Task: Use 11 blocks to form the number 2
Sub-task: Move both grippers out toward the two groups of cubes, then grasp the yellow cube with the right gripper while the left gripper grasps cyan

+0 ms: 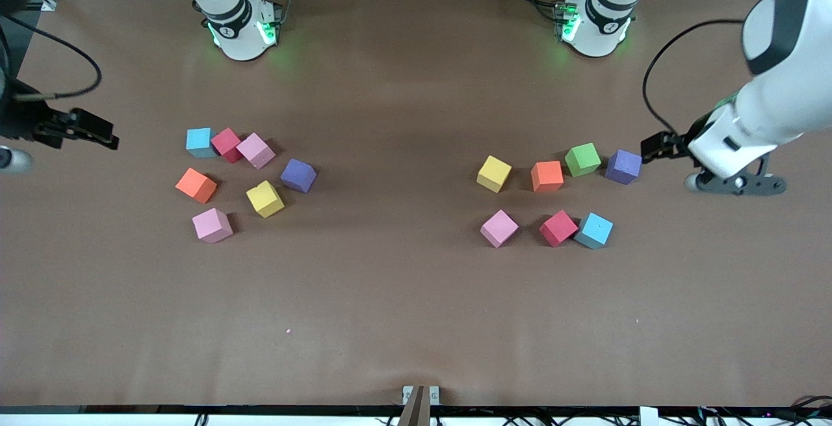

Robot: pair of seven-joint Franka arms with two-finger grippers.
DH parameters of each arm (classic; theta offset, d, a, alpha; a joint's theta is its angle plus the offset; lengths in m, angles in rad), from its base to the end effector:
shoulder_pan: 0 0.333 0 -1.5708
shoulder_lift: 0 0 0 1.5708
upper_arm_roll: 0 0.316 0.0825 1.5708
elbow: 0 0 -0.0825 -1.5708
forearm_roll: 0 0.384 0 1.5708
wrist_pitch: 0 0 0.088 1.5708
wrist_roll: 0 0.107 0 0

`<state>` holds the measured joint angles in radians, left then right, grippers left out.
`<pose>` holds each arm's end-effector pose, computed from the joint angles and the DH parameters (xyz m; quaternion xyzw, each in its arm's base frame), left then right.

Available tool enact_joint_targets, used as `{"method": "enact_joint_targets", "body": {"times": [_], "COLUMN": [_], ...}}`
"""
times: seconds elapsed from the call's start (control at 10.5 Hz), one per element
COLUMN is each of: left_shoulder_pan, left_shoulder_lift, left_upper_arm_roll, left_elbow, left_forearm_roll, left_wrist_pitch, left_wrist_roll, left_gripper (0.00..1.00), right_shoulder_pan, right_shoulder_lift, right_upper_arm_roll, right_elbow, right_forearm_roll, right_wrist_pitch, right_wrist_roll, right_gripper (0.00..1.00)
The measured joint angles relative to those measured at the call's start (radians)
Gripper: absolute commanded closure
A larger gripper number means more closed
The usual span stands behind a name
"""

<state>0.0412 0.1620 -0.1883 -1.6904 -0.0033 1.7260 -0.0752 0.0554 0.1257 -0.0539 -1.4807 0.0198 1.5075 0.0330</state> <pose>0.5920 -0.0818 0.4885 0.9973 -0.0352 -0.0632 0.0098 0.5851 0.0051 0.5899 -0.9986 0.0155 0.0494 0.0057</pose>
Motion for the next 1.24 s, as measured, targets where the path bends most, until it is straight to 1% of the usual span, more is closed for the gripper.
{"method": "enact_joint_targets", "body": {"times": [0.19,0.38,0.67,0.86,1.05,1.24], "left_shoulder_pan": [-0.001,-0.003,-0.03,-0.046,-0.047,-0.042], "left_shoulder_lift": [0.101,0.192,0.287,0.331,0.373,0.403], "left_upper_arm_roll": [-0.001,-0.002,-0.004,-0.006,-0.007,-0.014], "left_elbow": [-0.006,-0.006,-0.005,-0.006,-0.006,-0.006], "left_forearm_roll": [0.002,0.007,0.098,0.146,0.147,0.147], "left_wrist_pitch": [0.093,0.188,0.256,0.296,0.342,0.376], "left_wrist_roll": [0.003,0.008,0.013,0.074,0.133,0.16], "left_gripper": [0.0,0.0,0.0,0.0,0.0,0.0], "right_shoulder_pan": [0.02,0.034,0.041,0.057,0.105,0.162], "right_shoulder_lift": [0.057,0.094,0.105,0.108,0.109,0.114], "right_upper_arm_roll": [0.001,0.001,0.002,0.005,0.007,0.008], "right_elbow": [-0.017,-0.034,-0.205,-0.29,-0.368,-0.483], "right_forearm_roll": [0.0,0.0,0.001,0.006,0.016,0.017], "right_wrist_pitch": [0.058,0.102,0.292,0.363,0.47,0.648], "right_wrist_roll": [0.0,0.0,0.0,-0.04,-0.081,-0.133], "right_gripper": [0.0,0.0,0.0,0.0,0.0,0.0]}}
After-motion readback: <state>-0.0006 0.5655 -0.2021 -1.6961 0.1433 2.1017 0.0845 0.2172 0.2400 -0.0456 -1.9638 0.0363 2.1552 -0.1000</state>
